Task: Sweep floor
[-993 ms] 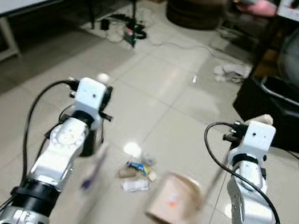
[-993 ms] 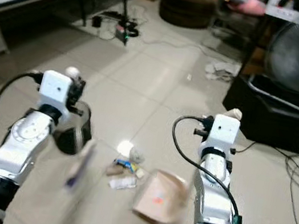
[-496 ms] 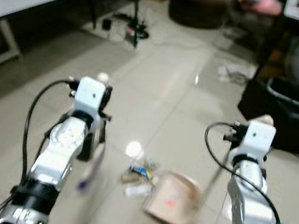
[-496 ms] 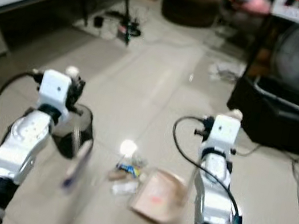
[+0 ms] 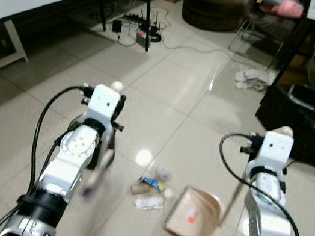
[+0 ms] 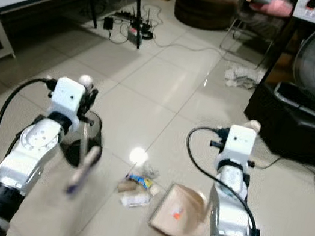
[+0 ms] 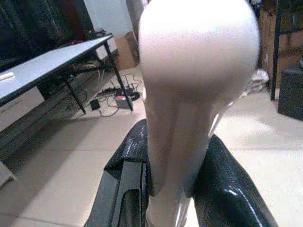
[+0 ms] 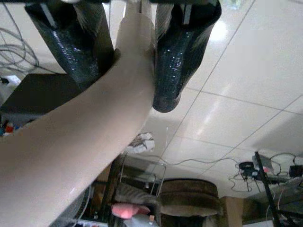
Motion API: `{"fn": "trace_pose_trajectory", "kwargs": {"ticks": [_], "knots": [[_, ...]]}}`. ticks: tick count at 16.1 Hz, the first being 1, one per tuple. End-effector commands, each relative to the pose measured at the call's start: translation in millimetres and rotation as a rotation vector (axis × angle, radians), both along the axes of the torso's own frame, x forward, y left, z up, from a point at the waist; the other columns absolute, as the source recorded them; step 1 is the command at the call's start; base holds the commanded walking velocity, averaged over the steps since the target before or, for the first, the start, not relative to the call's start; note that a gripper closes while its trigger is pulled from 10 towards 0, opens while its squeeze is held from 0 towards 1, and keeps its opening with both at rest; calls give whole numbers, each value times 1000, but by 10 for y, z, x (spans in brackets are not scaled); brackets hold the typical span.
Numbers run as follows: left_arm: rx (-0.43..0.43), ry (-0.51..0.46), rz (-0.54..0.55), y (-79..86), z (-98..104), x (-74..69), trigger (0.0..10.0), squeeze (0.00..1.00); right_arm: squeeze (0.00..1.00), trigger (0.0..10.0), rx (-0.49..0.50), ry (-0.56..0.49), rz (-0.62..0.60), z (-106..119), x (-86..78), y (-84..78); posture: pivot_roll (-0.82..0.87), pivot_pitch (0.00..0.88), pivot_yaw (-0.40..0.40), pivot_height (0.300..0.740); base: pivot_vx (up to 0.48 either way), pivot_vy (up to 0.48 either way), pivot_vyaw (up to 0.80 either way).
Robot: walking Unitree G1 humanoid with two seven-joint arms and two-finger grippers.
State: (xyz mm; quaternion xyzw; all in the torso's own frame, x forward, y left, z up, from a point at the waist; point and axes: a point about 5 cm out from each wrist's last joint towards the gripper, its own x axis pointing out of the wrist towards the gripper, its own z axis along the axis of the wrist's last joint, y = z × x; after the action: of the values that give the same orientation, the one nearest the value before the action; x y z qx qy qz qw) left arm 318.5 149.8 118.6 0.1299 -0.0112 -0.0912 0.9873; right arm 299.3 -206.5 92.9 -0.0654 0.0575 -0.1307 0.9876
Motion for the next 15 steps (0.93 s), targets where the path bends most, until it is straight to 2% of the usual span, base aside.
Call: {"fn": "trace_pose_trajectory", "kwargs": {"ticks": [1,5,11,15], "knots": [[5,-34,-23,-14,47,-25,10000,0,0,10000,-38,-29,-3,40,14,-55,8,76,65,740,0,0,0],[-7,-42,-42,-24,8,-37,10000,0,0,10000,-89,-39,-17,17,33,-206,-1,108,70,740,0,0,0],[-25,-84,-46,-6,-11,31,10000,0,0,10000,-106,-89,-22,21,156,-233,35,152,49,740,0,0,0],[-111,-94,-66,-36,-57,116,10000,0,0,10000,-103,-89,9,-14,326,-77,69,200,75,740,0,0,0]]}}
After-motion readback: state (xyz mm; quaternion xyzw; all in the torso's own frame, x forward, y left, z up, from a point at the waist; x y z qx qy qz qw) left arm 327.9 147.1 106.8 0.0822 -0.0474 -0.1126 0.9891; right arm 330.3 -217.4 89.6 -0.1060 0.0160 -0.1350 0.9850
